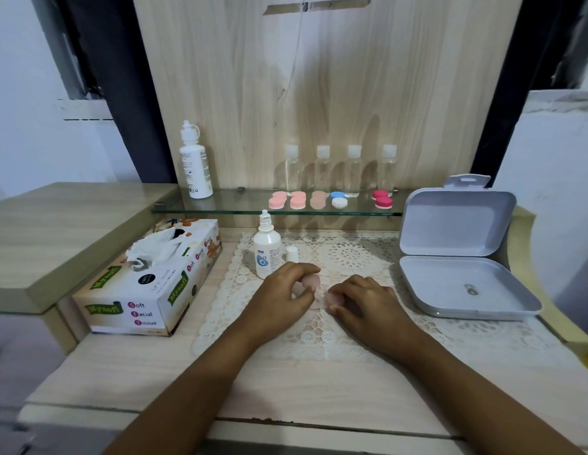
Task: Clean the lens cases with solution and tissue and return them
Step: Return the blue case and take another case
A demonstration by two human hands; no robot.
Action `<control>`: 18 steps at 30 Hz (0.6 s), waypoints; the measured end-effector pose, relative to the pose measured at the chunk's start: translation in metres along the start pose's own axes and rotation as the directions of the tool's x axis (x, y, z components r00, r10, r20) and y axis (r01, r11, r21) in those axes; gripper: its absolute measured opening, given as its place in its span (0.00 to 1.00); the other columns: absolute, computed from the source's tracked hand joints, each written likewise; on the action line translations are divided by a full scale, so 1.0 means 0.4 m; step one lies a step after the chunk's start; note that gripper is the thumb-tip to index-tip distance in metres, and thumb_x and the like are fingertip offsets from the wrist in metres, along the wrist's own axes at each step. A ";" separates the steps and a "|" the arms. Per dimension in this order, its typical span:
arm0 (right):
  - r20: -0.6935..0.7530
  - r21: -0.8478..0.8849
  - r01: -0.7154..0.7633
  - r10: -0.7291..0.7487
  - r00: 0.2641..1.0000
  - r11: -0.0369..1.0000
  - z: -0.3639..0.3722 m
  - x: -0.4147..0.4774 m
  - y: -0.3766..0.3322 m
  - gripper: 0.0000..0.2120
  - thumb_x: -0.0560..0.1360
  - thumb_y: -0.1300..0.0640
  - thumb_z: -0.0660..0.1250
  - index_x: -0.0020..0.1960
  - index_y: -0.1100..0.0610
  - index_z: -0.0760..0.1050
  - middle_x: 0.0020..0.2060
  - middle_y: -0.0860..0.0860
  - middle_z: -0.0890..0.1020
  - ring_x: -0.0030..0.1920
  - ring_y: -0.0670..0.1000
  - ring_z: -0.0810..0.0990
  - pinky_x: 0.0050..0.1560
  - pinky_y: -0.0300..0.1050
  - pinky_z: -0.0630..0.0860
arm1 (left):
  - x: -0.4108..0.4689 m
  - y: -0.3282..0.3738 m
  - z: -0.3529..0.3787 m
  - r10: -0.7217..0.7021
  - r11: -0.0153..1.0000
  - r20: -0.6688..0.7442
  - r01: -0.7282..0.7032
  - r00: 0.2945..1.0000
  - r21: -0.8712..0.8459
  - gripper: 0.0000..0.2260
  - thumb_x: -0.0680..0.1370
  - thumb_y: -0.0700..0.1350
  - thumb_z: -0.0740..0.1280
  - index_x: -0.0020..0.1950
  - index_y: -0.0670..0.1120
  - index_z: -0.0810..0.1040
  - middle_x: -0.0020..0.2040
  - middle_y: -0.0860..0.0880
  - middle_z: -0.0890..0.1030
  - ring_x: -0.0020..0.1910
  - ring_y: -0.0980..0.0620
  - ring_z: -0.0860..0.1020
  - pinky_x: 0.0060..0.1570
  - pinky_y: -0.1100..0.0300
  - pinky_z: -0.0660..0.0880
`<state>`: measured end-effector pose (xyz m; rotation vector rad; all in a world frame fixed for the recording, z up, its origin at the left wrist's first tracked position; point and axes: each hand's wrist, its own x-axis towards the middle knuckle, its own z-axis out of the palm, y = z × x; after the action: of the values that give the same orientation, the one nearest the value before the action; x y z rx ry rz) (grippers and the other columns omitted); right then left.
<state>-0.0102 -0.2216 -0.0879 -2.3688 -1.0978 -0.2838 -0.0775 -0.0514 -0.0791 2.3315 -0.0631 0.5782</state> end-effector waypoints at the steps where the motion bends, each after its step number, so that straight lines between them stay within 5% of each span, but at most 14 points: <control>1: 0.001 -0.004 -0.001 0.001 1.000 1.000 0.001 -0.001 0.000 0.12 0.76 0.47 0.62 0.58 0.47 0.74 0.51 0.41 0.74 0.56 0.46 0.70 0.52 0.44 0.61 | 0.008 0.004 -0.001 -0.027 1.000 0.010 0.027 1.000 -0.001 0.13 0.76 0.41 0.65 0.61 0.49 0.76 0.54 0.58 0.76 0.56 0.62 0.73 0.52 0.77 0.66; 9: -0.009 -0.009 0.007 -0.007 1.000 1.000 0.002 0.000 -0.001 0.12 0.76 0.47 0.62 0.58 0.46 0.73 0.51 0.42 0.74 0.55 0.45 0.70 0.51 0.44 0.60 | 0.091 0.032 -0.001 -0.158 0.986 0.125 0.149 0.979 0.078 0.07 0.78 0.43 0.64 0.55 0.48 0.76 0.53 0.52 0.79 0.53 0.56 0.76 0.51 0.63 0.72; 18: 0.006 0.008 0.001 -0.001 1.000 1.000 0.002 0.001 0.002 0.10 0.76 0.47 0.62 0.56 0.46 0.74 0.51 0.42 0.74 0.55 0.45 0.70 0.53 0.45 0.63 | 0.105 0.012 0.018 -0.187 0.975 0.205 0.156 0.961 0.157 0.11 0.78 0.42 0.62 0.59 0.47 0.78 0.56 0.50 0.80 0.50 0.54 0.78 0.53 0.61 0.75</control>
<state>-0.0094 -0.2213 -0.0884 -2.3639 -1.1005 -0.2730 -0.0379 -0.0547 -0.0628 2.4975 0.0799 0.2442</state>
